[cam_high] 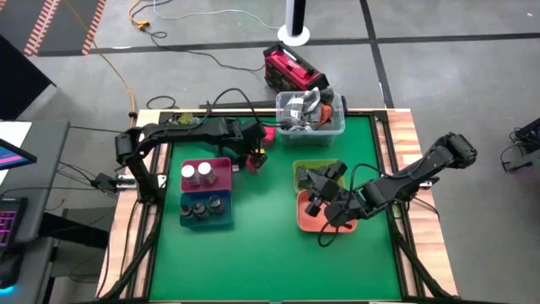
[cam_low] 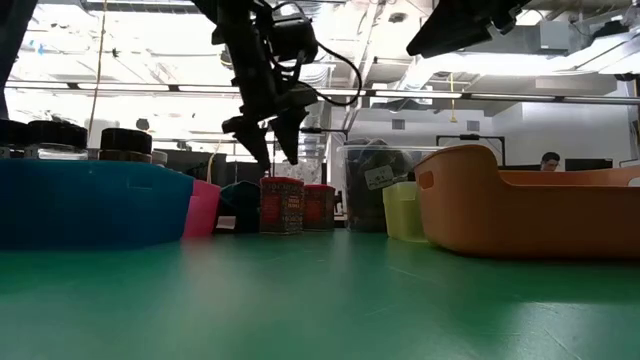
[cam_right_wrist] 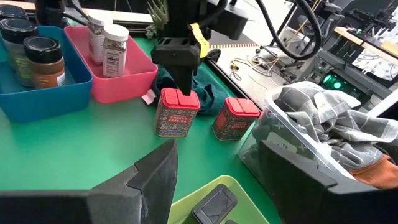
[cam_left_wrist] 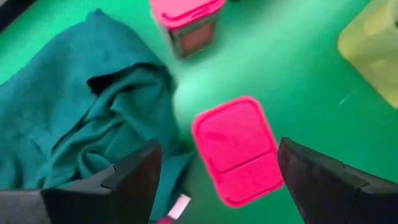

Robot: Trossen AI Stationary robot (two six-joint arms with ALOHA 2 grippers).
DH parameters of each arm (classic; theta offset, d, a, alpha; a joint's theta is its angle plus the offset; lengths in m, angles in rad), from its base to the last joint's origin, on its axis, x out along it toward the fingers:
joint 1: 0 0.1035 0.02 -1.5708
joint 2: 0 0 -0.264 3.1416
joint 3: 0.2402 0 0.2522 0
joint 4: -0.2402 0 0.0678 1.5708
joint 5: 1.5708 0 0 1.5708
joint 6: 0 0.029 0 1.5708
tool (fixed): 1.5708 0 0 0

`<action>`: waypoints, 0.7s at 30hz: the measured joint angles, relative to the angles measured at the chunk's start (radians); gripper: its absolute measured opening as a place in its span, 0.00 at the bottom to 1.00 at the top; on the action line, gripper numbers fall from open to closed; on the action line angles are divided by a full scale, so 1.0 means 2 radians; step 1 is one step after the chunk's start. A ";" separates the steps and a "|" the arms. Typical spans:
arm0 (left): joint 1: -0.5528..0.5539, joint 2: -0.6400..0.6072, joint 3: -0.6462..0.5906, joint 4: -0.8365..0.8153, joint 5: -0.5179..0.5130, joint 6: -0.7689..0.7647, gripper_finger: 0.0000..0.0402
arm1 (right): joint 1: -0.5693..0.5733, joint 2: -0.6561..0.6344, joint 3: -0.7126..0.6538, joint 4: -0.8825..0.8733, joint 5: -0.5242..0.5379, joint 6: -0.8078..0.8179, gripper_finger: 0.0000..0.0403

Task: Sort spices by type
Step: Put the red spice can into the orange bin

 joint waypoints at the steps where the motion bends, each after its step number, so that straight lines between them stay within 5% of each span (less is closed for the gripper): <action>1: 0.000 0.000 0.000 0.005 0.000 0.000 0.76 | 0.000 0.000 0.000 0.000 0.000 0.000 0.63; 21: -0.006 0.065 -0.001 0.021 0.021 -0.004 0.76 | 0.000 0.000 0.000 -0.007 0.000 0.004 0.63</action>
